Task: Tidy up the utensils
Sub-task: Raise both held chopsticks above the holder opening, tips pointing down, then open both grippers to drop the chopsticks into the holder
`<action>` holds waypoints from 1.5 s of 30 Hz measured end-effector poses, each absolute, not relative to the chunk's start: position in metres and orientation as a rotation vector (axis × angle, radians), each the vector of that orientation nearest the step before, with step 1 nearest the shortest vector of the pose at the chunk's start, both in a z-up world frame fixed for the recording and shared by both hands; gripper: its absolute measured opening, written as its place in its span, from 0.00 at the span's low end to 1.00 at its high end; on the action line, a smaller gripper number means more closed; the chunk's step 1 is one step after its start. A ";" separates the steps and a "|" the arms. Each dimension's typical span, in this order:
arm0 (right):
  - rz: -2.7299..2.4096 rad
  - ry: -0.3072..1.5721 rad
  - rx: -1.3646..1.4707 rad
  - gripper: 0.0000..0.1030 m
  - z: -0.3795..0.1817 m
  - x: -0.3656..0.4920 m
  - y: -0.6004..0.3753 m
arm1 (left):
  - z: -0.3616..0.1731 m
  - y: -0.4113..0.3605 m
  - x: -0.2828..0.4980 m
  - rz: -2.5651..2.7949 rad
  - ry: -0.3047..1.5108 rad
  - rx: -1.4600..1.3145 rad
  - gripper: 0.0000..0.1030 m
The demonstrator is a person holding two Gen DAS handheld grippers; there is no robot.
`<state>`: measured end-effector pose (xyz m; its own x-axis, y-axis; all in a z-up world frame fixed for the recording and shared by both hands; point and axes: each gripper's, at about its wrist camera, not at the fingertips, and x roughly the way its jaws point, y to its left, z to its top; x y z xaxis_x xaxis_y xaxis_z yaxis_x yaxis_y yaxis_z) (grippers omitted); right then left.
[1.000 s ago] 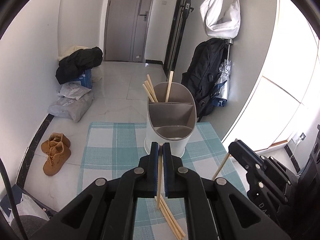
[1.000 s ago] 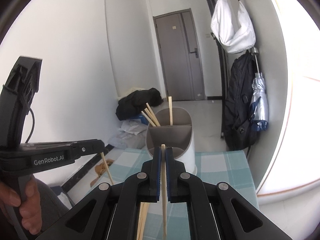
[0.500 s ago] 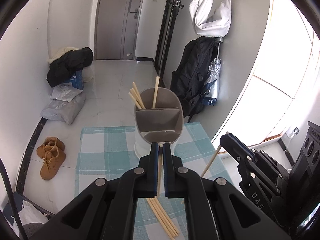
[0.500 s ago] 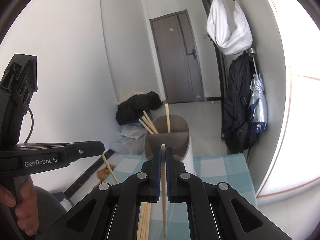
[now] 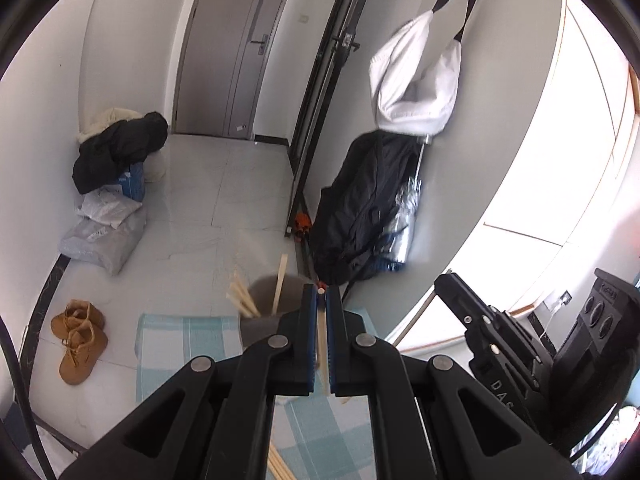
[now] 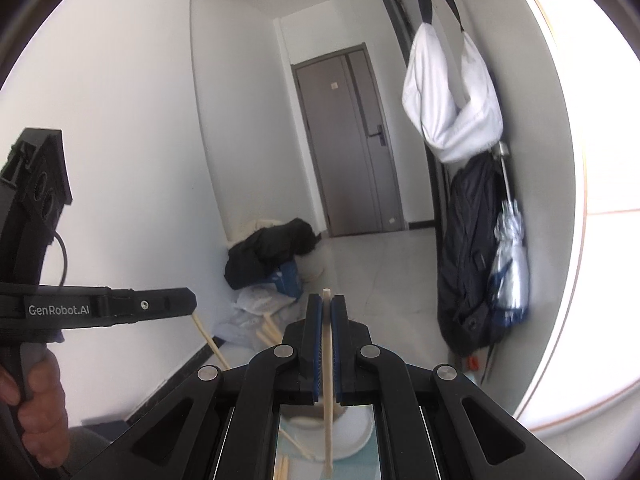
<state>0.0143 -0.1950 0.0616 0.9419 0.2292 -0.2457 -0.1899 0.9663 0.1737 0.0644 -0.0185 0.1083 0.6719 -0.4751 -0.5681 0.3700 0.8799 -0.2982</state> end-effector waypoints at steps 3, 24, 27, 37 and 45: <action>0.218 0.233 0.127 0.03 0.084 0.031 -0.198 | 0.122 -0.021 0.079 -0.498 0.668 -0.172 0.00; 0.285 0.234 0.109 0.04 0.092 0.143 -0.182 | 0.104 -0.009 0.163 -0.428 0.721 -0.130 0.00; 0.298 0.265 0.110 0.04 0.080 0.151 -0.181 | 0.097 -0.010 0.167 -0.437 0.737 -0.127 0.00; 0.345 0.382 0.096 0.06 0.043 0.164 -0.175 | 0.069 -0.009 0.181 -0.365 0.845 -0.111 0.13; 0.377 0.452 0.075 0.13 0.032 0.151 -0.171 | 0.077 0.005 0.169 -0.298 0.775 -0.160 0.60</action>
<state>0.1507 -0.1714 0.0323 0.8321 0.3713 -0.4120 -0.3384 0.9285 0.1531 0.1690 0.0049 0.0768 0.6751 -0.3224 -0.6636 0.2057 0.9461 -0.2503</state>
